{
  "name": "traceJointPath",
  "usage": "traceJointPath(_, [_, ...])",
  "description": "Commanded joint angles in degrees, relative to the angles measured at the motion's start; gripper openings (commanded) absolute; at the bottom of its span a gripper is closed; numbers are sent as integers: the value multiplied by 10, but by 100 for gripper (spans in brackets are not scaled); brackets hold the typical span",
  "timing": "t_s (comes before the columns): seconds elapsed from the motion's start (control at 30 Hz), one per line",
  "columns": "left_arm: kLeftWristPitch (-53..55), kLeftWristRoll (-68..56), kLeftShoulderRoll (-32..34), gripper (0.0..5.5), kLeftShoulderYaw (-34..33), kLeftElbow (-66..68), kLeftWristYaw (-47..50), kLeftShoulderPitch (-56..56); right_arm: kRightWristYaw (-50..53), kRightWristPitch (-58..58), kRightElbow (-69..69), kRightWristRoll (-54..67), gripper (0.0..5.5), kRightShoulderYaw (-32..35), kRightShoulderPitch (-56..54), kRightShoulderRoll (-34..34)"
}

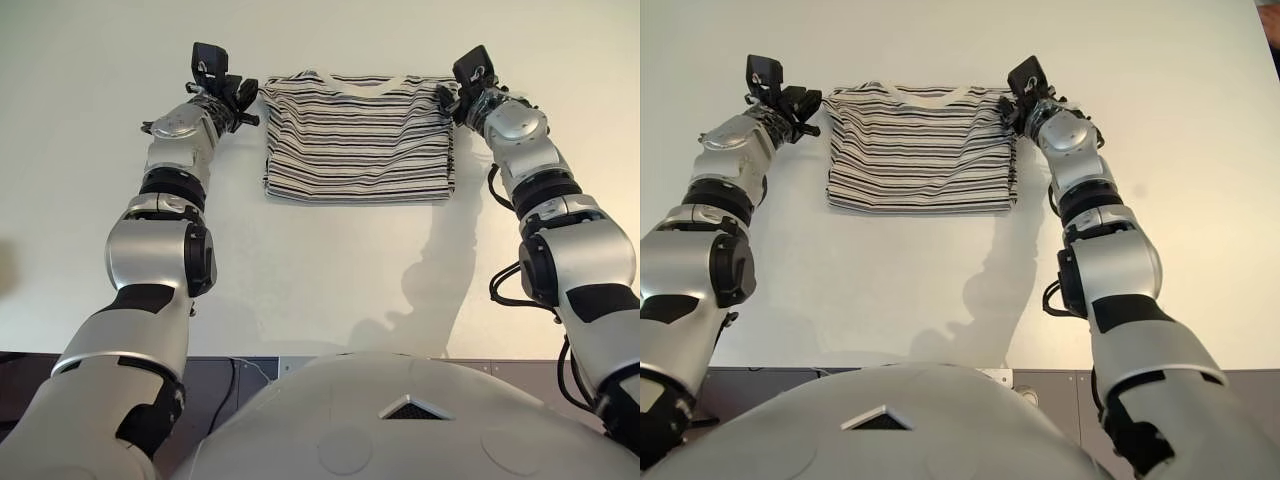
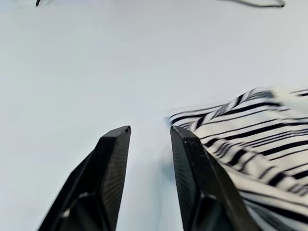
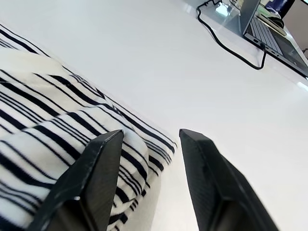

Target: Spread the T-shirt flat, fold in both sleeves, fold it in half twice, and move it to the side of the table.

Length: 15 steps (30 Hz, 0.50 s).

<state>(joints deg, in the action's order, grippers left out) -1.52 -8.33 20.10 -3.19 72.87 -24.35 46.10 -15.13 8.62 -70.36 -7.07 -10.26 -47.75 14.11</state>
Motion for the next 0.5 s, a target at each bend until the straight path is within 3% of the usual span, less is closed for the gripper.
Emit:
traceJointPath(0.03, [-7,-19,26,152,-53,-6,45,-1,52,67,14,-85,214,-54,-9,23])
traceJointPath(0.17, [-34,-61,25,152,-119,-128,86,-71,68,117,10,-127,214,-73,-52,28])
traceJointPath(0.27, [4,-119,-47,152,-167,-351,173,-184,22,109,-17,-177,214,-116,-77,25])
traceJointPath(0.37, [50,-147,-128,152,-157,-520,238,-268,-40,81,-51,-243,214,-177,-62,46])
traceJointPath(0.5, [84,-130,-152,152,-139,-592,268,-288,-62,60,-72,-300,214,-229,-39,62])
